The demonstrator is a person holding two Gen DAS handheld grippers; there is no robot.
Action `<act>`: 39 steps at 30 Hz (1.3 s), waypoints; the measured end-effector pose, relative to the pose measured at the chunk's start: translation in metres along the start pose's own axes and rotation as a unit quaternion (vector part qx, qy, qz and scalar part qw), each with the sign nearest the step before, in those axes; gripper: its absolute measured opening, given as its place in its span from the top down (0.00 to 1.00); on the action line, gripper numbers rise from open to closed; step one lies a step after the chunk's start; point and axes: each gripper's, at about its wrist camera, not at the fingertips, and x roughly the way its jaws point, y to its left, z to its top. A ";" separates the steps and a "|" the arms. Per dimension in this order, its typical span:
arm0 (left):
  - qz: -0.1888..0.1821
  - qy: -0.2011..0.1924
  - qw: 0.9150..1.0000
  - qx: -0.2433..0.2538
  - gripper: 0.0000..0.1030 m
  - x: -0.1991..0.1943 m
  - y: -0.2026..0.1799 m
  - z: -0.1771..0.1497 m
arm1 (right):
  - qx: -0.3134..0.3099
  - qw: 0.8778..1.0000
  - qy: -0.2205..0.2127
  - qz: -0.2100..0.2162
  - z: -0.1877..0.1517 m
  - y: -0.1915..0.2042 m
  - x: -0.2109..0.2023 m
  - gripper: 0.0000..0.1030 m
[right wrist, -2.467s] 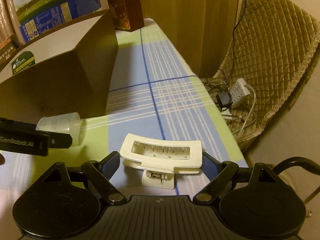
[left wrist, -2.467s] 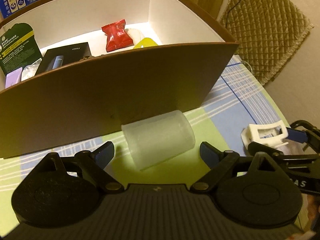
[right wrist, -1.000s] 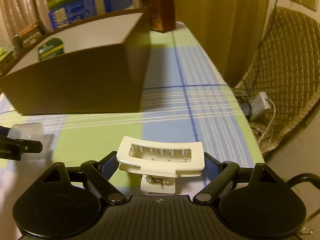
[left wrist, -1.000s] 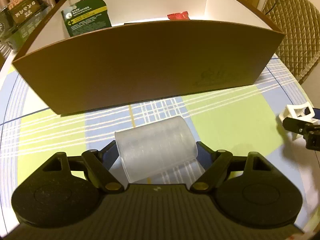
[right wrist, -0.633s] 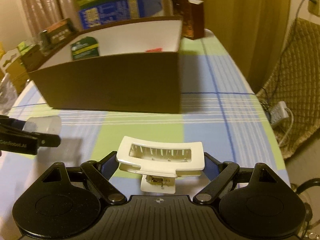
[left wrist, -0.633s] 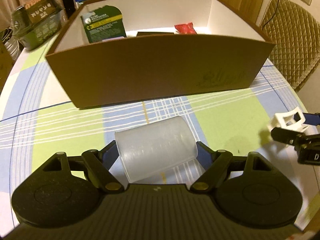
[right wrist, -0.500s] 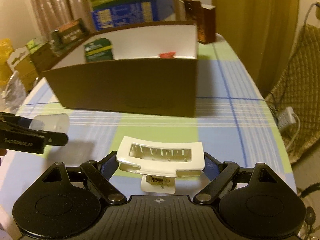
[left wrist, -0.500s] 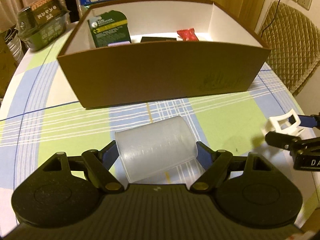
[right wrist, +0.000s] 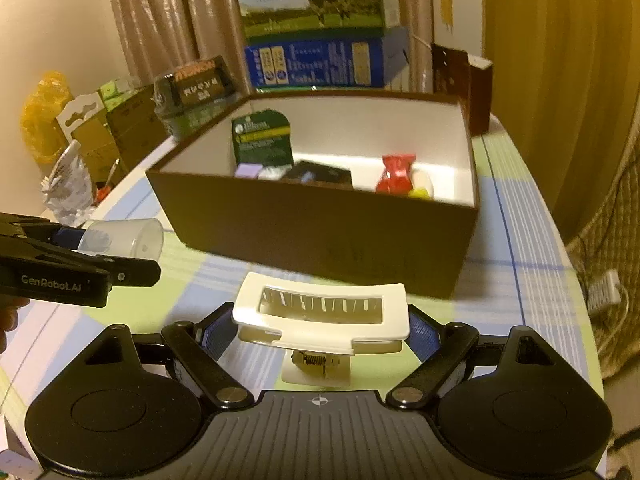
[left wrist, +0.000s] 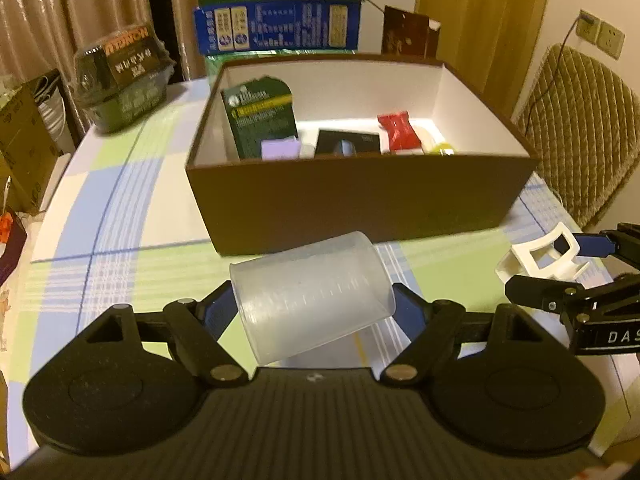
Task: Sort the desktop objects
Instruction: 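Lift the clear cup and white clip and carry both over the box, then lower the clear cup and white clip into the box and open both tools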
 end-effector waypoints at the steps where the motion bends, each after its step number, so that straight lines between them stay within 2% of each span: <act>1: 0.000 -0.003 1.000 -0.001 0.23 -0.001 0.002 0.003 | -0.002 1.000 -0.002 0.001 0.004 0.000 0.001 0.18; 12: -0.008 -0.043 0.999 0.016 0.23 0.006 0.006 0.054 | -0.010 0.999 -0.036 0.011 0.055 -0.009 0.013 0.18; 20: -0.018 -0.064 0.997 0.044 0.23 0.027 0.003 0.102 | -0.001 0.999 -0.054 -0.003 0.106 -0.030 0.044 0.18; 31: -0.029 -0.046 0.996 0.069 0.23 0.099 0.001 0.170 | 0.022 0.999 -0.019 -0.041 0.154 -0.065 0.121 0.18; 39: -0.041 -0.018 0.996 0.077 0.23 0.155 0.006 0.196 | 0.005 0.998 0.001 -0.061 0.169 -0.081 0.158 0.18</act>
